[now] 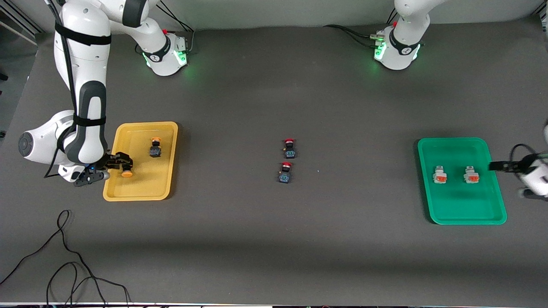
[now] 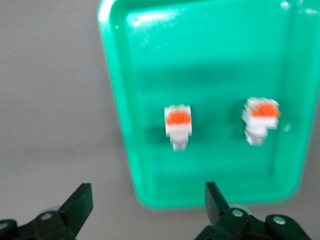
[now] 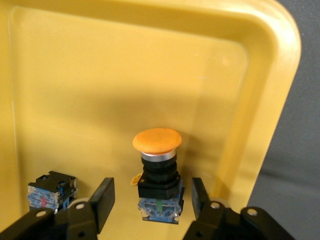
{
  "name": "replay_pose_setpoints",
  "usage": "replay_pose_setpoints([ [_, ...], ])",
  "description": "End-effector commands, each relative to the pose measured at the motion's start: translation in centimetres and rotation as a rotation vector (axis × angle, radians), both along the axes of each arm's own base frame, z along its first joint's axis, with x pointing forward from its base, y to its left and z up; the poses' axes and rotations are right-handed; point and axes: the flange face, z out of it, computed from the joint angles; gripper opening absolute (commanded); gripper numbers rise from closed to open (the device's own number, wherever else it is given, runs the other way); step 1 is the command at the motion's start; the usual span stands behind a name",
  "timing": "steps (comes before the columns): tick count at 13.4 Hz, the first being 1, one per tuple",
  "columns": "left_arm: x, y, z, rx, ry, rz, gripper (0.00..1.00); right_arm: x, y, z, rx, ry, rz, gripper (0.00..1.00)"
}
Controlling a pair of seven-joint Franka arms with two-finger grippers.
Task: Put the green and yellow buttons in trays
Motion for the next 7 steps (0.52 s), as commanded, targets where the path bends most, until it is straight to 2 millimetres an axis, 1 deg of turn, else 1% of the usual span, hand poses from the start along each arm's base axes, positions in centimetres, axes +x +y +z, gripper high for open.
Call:
replay_pose_setpoints([
  [1, -0.9, -0.6, 8.5, -0.042, -0.01, 0.011, 1.0, 1.2, -0.6, 2.7, 0.023, -0.059, -0.007, 0.71],
  [2, -1.6, -1.2, 11.3, -0.059, -0.026, 0.022, 1.0, 1.6, -0.7, 4.0, 0.036, -0.062, -0.001, 0.69],
  [4, -3.4, -2.7, 15.8, -0.069, -0.046, 0.026, 1.0, 3.5, -1.5, 8.3, 0.041, -0.054, 0.014, 0.69],
  [5, -4.2, -3.6, 17.5, -0.066, -0.048, 0.021, 1.0, 4.6, -1.7, 10.8, 0.028, -0.045, 0.016, 0.7],
  [6, -4.6, -5.1, 18.7, -0.075, -0.053, 0.008, 1.0, 5.5, -1.8, 13.5, 0.019, -0.025, 0.007, 0.7],
  [7, -5.1, -6.9, 20.1, -0.096, -0.064, 0.001, 1.0, 6.2, -1.5, 16.1, 0.023, -0.007, -0.018, 0.75],
])
